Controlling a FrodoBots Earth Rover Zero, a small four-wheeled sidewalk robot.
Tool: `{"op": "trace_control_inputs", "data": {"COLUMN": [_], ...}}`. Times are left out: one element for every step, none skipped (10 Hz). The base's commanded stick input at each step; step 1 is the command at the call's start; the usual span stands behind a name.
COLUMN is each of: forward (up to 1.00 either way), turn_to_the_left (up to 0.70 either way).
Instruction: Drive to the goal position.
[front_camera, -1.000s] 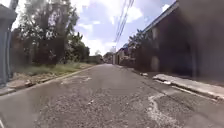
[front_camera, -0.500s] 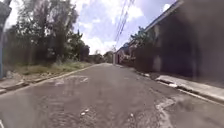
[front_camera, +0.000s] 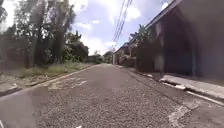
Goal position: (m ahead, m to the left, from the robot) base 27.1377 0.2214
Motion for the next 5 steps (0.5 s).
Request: {"op": "trace_control_inputs", "data": {"forward": [0.70,0.70,0.70,0.70,0.70], "turn_to_the_left": [0.00,0.00,0.00,0.00,0.00]}}
